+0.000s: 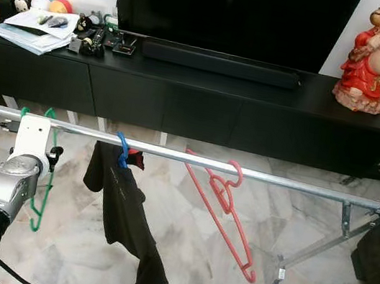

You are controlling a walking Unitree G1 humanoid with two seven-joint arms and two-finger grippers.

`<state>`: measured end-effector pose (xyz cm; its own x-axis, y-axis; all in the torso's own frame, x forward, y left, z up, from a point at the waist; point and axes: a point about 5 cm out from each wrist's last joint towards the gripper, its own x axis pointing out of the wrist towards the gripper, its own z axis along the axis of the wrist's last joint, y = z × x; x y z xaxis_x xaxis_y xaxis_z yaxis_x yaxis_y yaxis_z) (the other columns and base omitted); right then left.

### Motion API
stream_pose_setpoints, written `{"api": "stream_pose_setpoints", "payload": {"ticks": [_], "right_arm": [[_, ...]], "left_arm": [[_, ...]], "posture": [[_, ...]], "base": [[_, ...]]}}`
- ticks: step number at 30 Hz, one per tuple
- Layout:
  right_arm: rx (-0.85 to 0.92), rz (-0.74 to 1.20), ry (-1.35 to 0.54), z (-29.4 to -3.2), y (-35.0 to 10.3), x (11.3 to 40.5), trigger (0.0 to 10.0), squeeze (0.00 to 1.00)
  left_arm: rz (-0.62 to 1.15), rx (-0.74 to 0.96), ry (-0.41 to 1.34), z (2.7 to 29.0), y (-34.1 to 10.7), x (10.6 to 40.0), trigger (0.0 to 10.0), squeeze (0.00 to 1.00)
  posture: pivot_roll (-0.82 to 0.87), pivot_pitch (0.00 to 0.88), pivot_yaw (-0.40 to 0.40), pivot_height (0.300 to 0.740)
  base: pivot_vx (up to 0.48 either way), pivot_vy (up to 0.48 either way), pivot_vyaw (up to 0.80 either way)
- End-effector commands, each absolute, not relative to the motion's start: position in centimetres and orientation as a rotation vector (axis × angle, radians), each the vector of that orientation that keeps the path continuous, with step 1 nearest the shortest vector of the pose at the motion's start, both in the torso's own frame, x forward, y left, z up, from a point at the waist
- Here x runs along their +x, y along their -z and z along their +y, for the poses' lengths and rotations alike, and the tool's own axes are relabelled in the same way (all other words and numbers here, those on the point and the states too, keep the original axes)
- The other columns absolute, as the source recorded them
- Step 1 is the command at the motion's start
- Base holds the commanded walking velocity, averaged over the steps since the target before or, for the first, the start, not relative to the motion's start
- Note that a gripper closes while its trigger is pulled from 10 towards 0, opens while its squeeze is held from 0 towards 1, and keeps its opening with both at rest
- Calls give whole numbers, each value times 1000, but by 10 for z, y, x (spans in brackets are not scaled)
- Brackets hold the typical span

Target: Hang hanger

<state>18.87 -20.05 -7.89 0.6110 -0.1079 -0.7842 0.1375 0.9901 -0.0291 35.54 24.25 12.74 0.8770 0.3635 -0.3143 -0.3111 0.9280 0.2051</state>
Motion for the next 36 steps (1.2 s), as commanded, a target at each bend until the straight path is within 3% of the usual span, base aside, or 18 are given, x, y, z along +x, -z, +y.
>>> {"api": "stream_pose_setpoints", "payload": {"ticks": [1, 2, 3, 36], "right_arm": [[21, 901, 138, -203, 78, 190, 10000, 0], [20, 901, 138, -203, 78, 190, 10000, 0], [19, 901, 137, -204, 78, 190, 10000, 0], [-20, 888, 119, -209, 75, 193, 10000, 0]], "left_arm": [[360, 151, -382, 250, -126, 356, 4000, 0], [364, 150, -386, 251, -125, 356, 4000, 0], [369, 143, -388, 252, -122, 356, 0, 0], [358, 89, -419, 259, -111, 360, 0, 0]], "posture": [[8, 69, -48, 740], [8, 69, -48, 740], [1, 64, -50, 740], [-12, 58, -60, 740]], "base": [[0, 0, 0], [0, 0, 0], [0, 0, 0], [0, 0, 0]]}}
